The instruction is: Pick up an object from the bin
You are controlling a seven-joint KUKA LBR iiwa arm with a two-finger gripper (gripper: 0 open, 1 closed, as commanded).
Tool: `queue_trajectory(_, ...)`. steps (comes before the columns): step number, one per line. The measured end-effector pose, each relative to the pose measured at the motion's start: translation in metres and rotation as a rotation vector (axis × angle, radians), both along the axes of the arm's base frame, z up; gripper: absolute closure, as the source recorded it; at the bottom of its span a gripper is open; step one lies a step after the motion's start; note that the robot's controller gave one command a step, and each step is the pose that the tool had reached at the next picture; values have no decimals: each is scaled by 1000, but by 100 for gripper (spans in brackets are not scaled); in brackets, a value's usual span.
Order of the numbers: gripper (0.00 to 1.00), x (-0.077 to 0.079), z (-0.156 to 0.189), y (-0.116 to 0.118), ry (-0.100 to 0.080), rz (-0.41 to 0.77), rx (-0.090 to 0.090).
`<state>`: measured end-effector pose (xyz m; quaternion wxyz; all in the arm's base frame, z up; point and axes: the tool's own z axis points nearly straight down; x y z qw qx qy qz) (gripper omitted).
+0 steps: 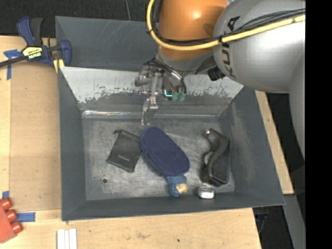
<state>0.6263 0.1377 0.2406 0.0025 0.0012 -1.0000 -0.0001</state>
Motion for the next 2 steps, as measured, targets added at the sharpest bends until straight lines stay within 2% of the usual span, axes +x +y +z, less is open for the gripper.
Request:
queue_trajectory(1,0,-49,-143,-8,-1,315,1)
queue_trajectory(2,0,-93,-166,-18,-24,583,1)
